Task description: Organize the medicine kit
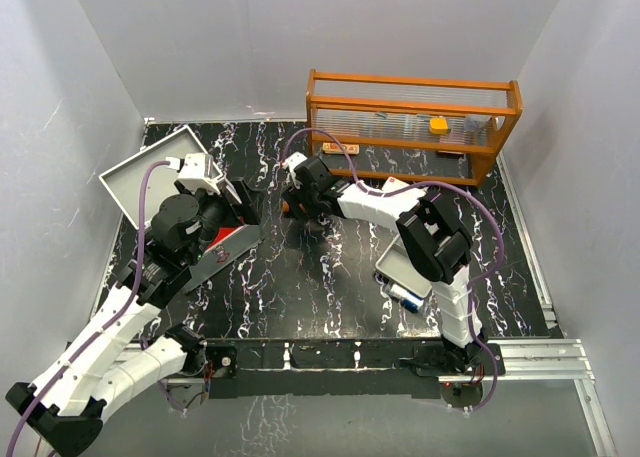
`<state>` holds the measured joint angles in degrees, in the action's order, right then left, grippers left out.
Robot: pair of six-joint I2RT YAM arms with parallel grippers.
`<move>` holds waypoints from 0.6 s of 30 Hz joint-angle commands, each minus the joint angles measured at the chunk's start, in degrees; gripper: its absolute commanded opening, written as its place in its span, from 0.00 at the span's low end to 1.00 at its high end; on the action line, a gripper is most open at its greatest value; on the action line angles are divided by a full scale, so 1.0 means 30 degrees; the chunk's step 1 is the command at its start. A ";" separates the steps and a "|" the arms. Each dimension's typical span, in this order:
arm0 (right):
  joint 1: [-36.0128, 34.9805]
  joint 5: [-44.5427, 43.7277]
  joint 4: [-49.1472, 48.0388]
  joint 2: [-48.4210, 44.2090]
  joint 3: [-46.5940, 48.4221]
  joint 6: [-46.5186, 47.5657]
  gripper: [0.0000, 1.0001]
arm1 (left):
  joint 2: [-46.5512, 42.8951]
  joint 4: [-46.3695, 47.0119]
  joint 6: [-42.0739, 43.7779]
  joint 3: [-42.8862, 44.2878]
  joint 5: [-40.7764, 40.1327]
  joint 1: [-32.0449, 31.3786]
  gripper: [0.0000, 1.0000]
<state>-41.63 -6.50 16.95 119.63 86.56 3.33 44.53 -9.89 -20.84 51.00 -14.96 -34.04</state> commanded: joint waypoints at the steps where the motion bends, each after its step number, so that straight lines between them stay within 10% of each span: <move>1: -0.0133 -0.1598 0.0278 -0.0260 0.1605 -0.0650 0.72 | -0.0277 0.0191 0.0295 0.0544 -0.0083 -0.0082 0.99; 18: -0.0450 -0.6551 -0.0017 -0.1970 0.0105 -1.4910 0.73 | -0.0457 0.0342 0.0226 0.0130 0.0035 -0.0080 0.99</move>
<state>-42.04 -17.82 18.46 114.43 85.60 -26.00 43.79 -9.69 -20.38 51.00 -14.96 -34.04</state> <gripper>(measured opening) 0.729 0.985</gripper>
